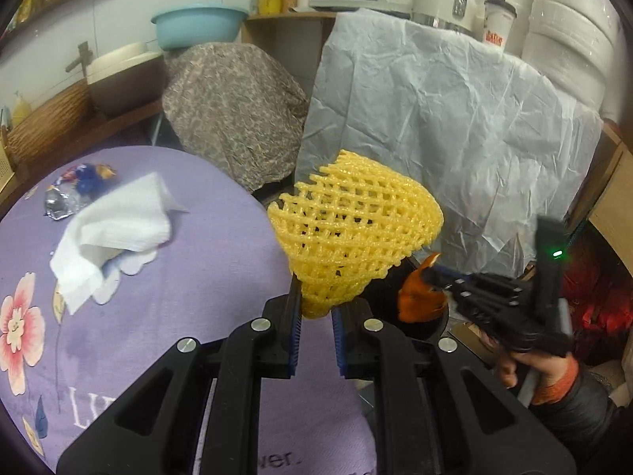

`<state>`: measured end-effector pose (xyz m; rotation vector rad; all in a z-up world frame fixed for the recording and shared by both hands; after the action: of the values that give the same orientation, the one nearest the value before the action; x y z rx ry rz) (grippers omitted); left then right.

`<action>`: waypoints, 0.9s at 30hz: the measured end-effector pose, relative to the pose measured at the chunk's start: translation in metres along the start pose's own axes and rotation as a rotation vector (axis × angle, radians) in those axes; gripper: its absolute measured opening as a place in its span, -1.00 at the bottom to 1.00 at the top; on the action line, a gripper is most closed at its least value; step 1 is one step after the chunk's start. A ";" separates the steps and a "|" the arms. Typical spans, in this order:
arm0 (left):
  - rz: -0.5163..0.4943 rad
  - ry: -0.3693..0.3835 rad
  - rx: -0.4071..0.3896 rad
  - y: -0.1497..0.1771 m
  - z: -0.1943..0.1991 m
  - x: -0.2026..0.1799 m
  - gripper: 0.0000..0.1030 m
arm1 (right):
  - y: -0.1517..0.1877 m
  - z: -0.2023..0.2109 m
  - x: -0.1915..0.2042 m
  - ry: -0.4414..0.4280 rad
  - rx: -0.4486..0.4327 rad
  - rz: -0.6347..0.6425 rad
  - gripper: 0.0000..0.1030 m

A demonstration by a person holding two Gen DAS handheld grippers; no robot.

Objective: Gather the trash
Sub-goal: 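Carry net and peel over the bin and open both grippers to drop them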

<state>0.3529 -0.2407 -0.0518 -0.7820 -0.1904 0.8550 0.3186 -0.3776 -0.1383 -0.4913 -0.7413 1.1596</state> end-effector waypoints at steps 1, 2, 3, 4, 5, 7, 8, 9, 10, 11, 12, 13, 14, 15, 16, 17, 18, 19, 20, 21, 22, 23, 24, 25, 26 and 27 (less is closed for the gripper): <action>0.005 0.010 0.013 0.001 -0.006 -0.003 -0.73 | 0.007 -0.011 -0.006 0.003 0.019 -0.015 -0.88; 0.007 0.016 0.026 0.001 -0.013 -0.006 -0.73 | 0.014 -0.021 -0.011 0.005 0.037 -0.026 -0.88; 0.007 0.015 0.034 0.001 -0.018 -0.009 -0.73 | 0.021 -0.030 -0.015 0.014 0.056 -0.037 -0.88; 0.006 0.015 0.047 0.002 -0.024 -0.012 -0.73 | 0.027 -0.036 -0.019 0.023 0.073 -0.047 -0.87; 0.006 0.022 0.062 0.002 -0.031 -0.015 -0.73 | 0.033 -0.044 -0.023 0.030 0.092 -0.059 -0.86; 0.016 0.032 0.083 0.002 -0.042 -0.019 -0.73 | 0.041 -0.054 -0.027 0.038 0.120 -0.065 -0.52; 0.023 0.042 0.100 0.002 -0.049 -0.022 -0.73 | 0.044 -0.058 -0.029 0.052 0.132 -0.069 -0.07; 0.030 0.051 0.113 0.001 -0.054 -0.024 -0.73 | 0.045 -0.059 -0.032 0.061 0.130 -0.080 0.11; 0.035 0.056 0.123 0.000 -0.059 -0.026 -0.73 | 0.045 -0.057 -0.034 0.061 0.117 -0.094 0.11; 0.035 0.054 0.131 -0.002 -0.065 -0.027 -0.73 | 0.046 -0.055 -0.035 0.062 0.109 -0.103 0.11; 0.034 0.052 0.137 -0.004 -0.070 -0.029 -0.73 | 0.047 -0.053 -0.038 0.067 0.109 -0.110 0.11; 0.037 0.054 0.145 -0.007 -0.076 -0.032 -0.73 | 0.049 -0.051 -0.040 0.069 0.111 -0.115 0.11; 0.042 0.060 0.157 -0.009 -0.083 -0.036 -0.73 | 0.051 -0.047 -0.041 0.071 0.110 -0.120 0.11; 0.044 0.064 0.170 -0.011 -0.089 -0.039 -0.73 | 0.053 -0.041 -0.044 0.078 0.101 -0.121 0.11; 0.043 0.067 0.181 -0.013 -0.096 -0.043 -0.73 | 0.054 -0.037 -0.047 0.089 0.090 -0.123 0.13; 0.035 0.060 0.191 -0.015 -0.104 -0.046 -0.73 | 0.054 -0.032 -0.050 0.105 0.077 -0.125 0.16; 0.025 0.049 0.203 -0.016 -0.112 -0.048 -0.73 | 0.055 -0.026 -0.052 0.116 0.065 -0.126 0.17; 0.020 0.039 0.215 -0.017 -0.119 -0.050 -0.73 | 0.056 -0.019 -0.057 0.130 0.049 -0.130 0.19; 0.020 0.034 0.228 -0.016 -0.126 -0.051 -0.73 | 0.057 -0.012 -0.060 0.142 0.037 -0.134 0.22; 0.022 0.031 0.243 -0.015 -0.134 -0.053 -0.73 | 0.058 -0.008 -0.064 0.151 0.031 -0.136 0.23; 0.022 0.025 0.257 -0.012 -0.142 -0.054 -0.73 | 0.059 -0.001 -0.068 0.166 0.027 -0.133 0.23; 0.023 0.022 0.275 -0.008 -0.149 -0.054 -0.73 | 0.061 0.005 -0.071 0.181 0.025 -0.127 0.24; 0.027 0.022 0.290 -0.005 -0.154 -0.054 -0.73 | 0.062 0.010 -0.073 0.191 0.027 -0.117 0.24; 0.033 0.020 0.307 -0.001 -0.159 -0.053 -0.73 | 0.063 0.014 -0.076 0.201 0.027 -0.106 0.24; 0.044 0.018 0.322 0.002 -0.164 -0.052 -0.73 | 0.061 0.017 -0.079 0.209 0.024 -0.100 0.24; 0.058 0.020 0.333 0.005 -0.168 -0.052 -0.72 | 0.061 0.021 -0.081 0.217 0.018 -0.096 0.24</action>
<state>0.3912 -0.3682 -0.1674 -0.4857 -0.0052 0.9050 0.2471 -0.4338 -0.1887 -0.5507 -0.5599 1.0046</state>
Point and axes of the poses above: each gripper's, at about its wrist camera, not at the fingertips, and z roughly against the way its jaws point, x to its left, y to its underside, the point moved 9 cm from there along -z, roughly the way its jaws point, and after that the axes turned 7 degrees about y, right-handed, at the moved point
